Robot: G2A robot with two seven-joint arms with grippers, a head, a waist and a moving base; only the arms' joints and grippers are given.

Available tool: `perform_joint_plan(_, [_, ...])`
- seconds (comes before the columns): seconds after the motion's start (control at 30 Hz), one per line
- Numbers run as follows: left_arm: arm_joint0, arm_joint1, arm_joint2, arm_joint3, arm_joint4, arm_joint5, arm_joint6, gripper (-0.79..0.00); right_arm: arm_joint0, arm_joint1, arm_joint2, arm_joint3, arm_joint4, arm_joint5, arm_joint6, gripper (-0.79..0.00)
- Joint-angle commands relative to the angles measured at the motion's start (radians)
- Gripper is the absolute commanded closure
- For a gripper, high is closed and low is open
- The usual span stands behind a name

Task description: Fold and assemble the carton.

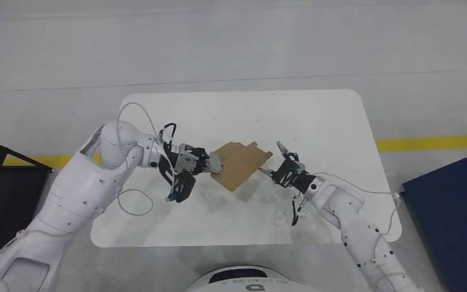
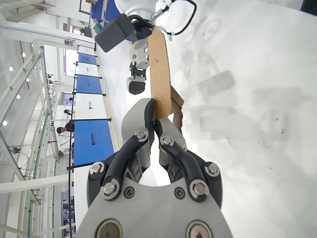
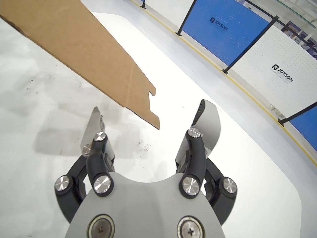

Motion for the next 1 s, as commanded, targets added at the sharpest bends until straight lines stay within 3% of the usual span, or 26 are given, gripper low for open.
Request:
perform_joint_plan(0.0, [-0.005, -0.002, 0.015, -0.004, 0.001, -0.004, -0.002, 0.000, 0.001, 0.001, -0.005, 0.000, -0.002, -0.018, -0.005, -0.409])
perform_joint_plan(0.17, [-0.020, -0.004, 0.039, -0.004, 0.001, -0.010, -0.009, 0.000, -0.002, 0.007, -0.016, -0.005, -0.024, -0.073, -0.017, -0.339])
perform_joint_plan(0.2, [-0.022, -0.004, 0.042, -0.005, -0.001, -0.010, -0.011, 0.000, -0.002, 0.008, -0.019, -0.006, -0.032, -0.078, -0.015, -0.265])
perform_joint_plan(0.27, [-0.024, -0.004, 0.048, -0.006, -0.003, -0.010, -0.015, 0.000, -0.001, 0.009, -0.028, -0.008, -0.046, -0.083, -0.013, 0.000])
perform_joint_plan(0.43, [-0.027, -0.003, 0.056, -0.005, -0.015, -0.002, -0.028, 0.000, 0.005, 0.013, -0.039, -0.004, -0.059, -0.105, -0.018, 0.000])
perform_joint_plan(0.47, [-0.026, -0.003, 0.056, -0.003, -0.022, 0.001, -0.034, -0.099, 0.006, 0.014, -0.039, -0.004, -0.060, -0.111, -0.020, 0.000])
perform_joint_plan(0.5, [-0.026, -0.003, 0.056, -0.001, -0.028, 0.001, -0.040, -0.545, 0.006, 0.015, -0.039, -0.003, -0.061, -0.118, -0.022, 0.000])
perform_joint_plan(0.53, [-0.026, -0.003, 0.054, 0.001, -0.036, 0.000, -0.047, -0.785, 0.007, 0.016, -0.038, -0.003, -0.062, -0.123, -0.023, 0.000])
perform_joint_plan(0.83, [-0.013, 0.032, -0.051, 0.064, -0.054, 0.015, -0.032, -0.785, 0.010, 0.029, 0.025, 0.001, -0.002, -0.163, -0.012, 0.000])
perform_joint_plan(0.97, [0.013, 0.048, -0.084, 0.052, -0.050, 0.016, -0.020, -0.785, -0.007, 0.032, 0.052, -0.014, 0.008, -0.111, -0.004, 0.000])
